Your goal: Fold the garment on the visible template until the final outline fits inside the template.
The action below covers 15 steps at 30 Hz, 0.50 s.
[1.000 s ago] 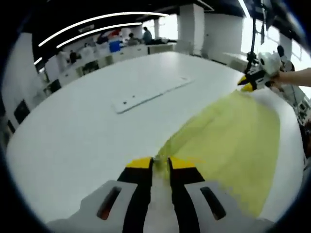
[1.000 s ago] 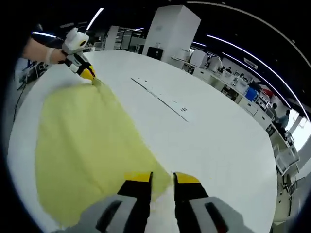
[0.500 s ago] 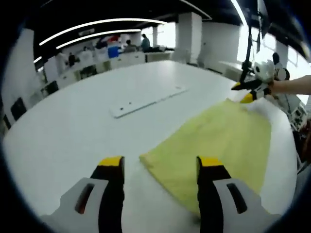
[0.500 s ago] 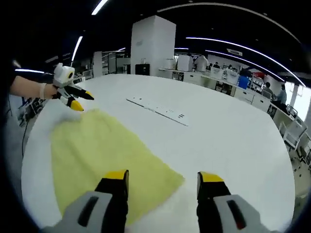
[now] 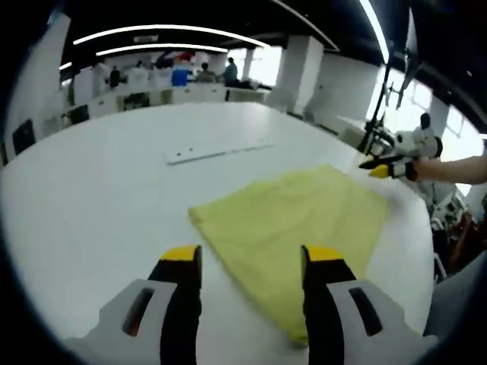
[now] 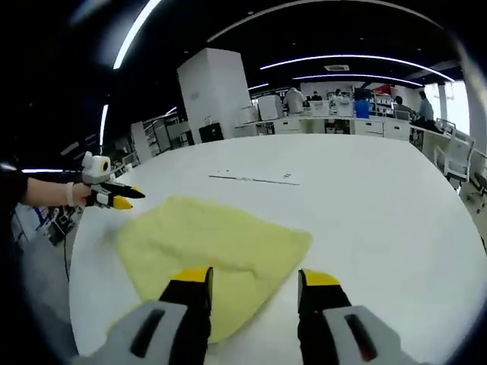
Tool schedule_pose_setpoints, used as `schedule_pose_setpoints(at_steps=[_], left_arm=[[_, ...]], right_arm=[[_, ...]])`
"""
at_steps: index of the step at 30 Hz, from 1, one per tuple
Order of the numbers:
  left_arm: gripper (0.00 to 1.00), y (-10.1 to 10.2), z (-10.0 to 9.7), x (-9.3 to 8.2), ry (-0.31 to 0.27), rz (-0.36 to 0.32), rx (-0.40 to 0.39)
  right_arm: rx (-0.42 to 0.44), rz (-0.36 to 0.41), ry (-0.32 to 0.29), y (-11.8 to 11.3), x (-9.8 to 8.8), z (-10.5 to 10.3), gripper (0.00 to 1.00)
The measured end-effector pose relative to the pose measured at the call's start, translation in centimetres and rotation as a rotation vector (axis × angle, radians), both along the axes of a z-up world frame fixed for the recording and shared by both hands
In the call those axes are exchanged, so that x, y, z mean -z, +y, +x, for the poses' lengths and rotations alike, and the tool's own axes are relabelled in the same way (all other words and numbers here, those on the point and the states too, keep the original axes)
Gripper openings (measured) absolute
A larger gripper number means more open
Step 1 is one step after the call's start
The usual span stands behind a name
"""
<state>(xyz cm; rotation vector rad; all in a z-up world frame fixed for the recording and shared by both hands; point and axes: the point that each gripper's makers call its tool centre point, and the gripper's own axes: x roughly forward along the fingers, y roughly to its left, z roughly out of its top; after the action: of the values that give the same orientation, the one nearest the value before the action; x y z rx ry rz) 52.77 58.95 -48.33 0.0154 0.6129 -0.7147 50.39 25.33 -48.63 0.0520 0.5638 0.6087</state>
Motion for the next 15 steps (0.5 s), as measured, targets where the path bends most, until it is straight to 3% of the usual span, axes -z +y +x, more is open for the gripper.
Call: schedule_pose_setpoints(at_steps=[4, 15], left_arm=[[0.47, 0.6, -1.6, 0.1, 0.018, -0.001, -0.009], [0.44, 1.3, -6.1, 1.4, 0.069, -0.001, -0.016]], right_arm=[[0.014, 0.047, 0.018, 0.2, -0.1, -1.6, 0.41], [0.025, 0.062, 0.038, 0.0, 0.4, -4.5, 0.37]])
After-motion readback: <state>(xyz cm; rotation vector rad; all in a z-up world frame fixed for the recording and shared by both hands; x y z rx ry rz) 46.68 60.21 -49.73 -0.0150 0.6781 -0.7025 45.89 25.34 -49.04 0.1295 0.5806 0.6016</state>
